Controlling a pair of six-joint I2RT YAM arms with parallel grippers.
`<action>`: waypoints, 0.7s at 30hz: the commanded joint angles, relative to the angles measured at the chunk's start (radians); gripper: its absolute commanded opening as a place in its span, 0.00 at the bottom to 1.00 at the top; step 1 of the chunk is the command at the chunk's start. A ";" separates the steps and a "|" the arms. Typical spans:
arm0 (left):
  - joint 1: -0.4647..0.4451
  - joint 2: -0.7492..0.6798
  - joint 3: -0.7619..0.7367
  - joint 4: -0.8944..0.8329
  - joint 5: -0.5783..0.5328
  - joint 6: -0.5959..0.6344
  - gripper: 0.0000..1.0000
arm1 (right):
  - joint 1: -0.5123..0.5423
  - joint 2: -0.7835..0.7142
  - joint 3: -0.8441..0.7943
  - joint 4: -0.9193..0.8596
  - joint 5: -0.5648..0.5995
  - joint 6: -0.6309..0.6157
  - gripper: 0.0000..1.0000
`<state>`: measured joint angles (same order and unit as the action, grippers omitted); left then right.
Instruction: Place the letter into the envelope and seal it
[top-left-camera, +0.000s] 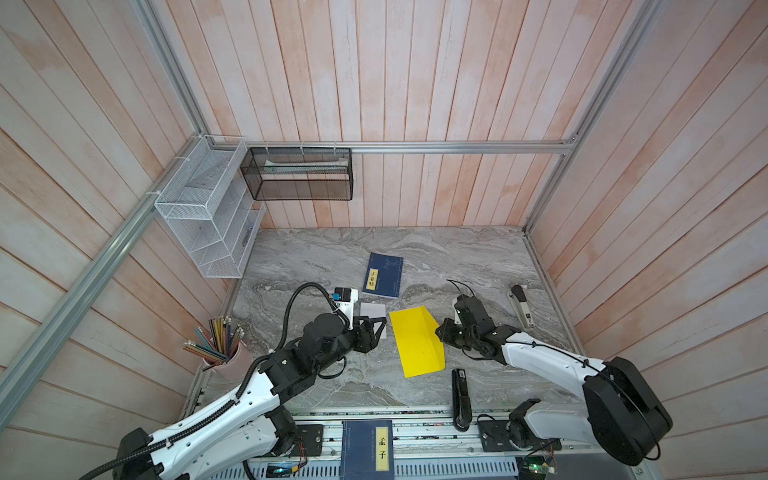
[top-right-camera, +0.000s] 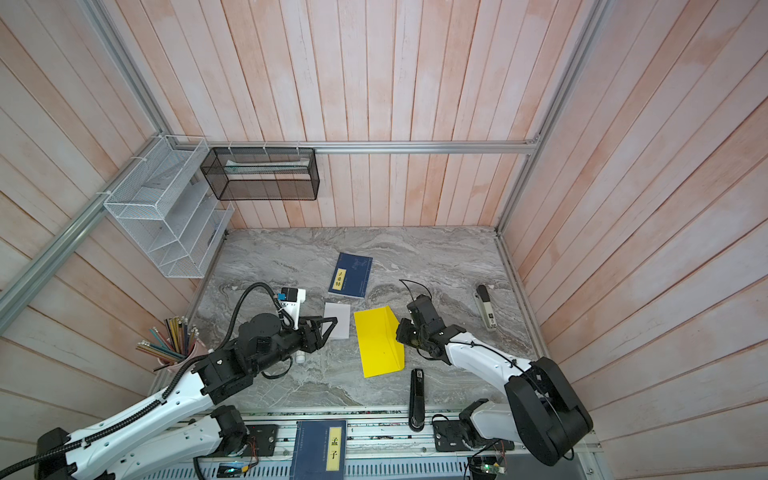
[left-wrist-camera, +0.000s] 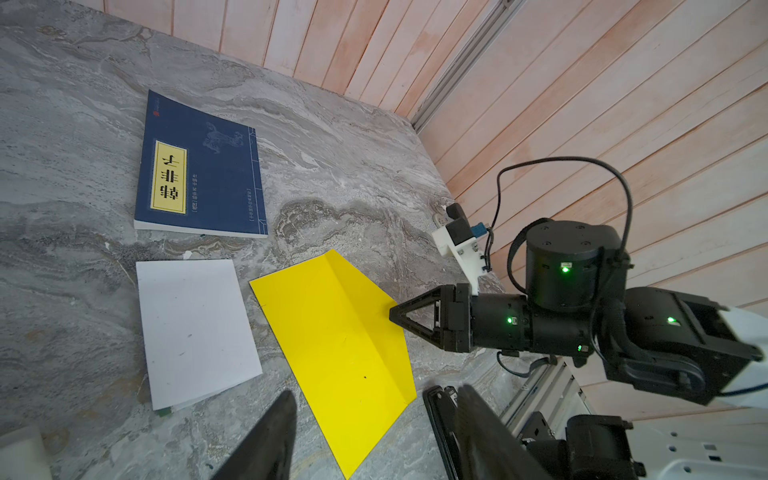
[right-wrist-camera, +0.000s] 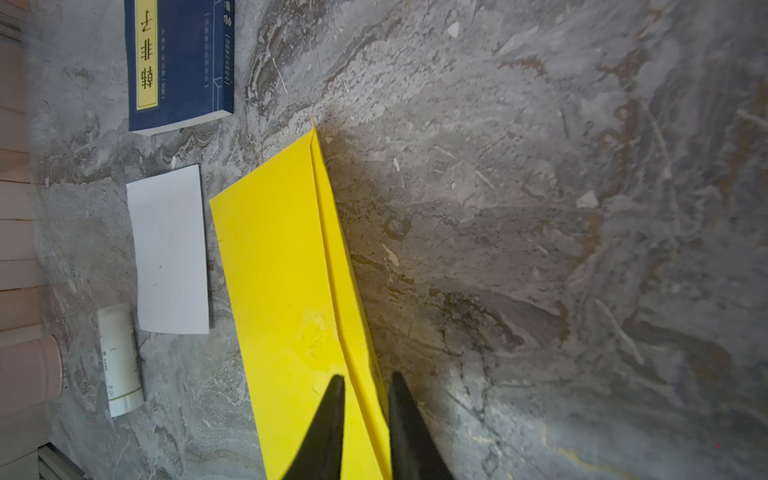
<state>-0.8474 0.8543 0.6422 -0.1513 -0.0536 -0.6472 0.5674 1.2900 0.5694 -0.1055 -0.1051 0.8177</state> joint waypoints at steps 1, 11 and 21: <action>0.000 -0.014 -0.021 -0.014 -0.017 0.011 0.63 | 0.009 -0.004 -0.021 -0.011 0.010 0.036 0.22; 0.001 -0.021 -0.025 -0.019 -0.021 0.012 0.63 | 0.019 -0.026 -0.044 0.003 -0.007 0.090 0.16; 0.001 -0.020 -0.028 -0.032 -0.025 0.006 0.64 | 0.024 -0.044 0.007 -0.061 0.010 0.057 0.27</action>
<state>-0.8474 0.8467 0.6353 -0.1684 -0.0586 -0.6476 0.5865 1.2732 0.5404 -0.1177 -0.1177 0.8864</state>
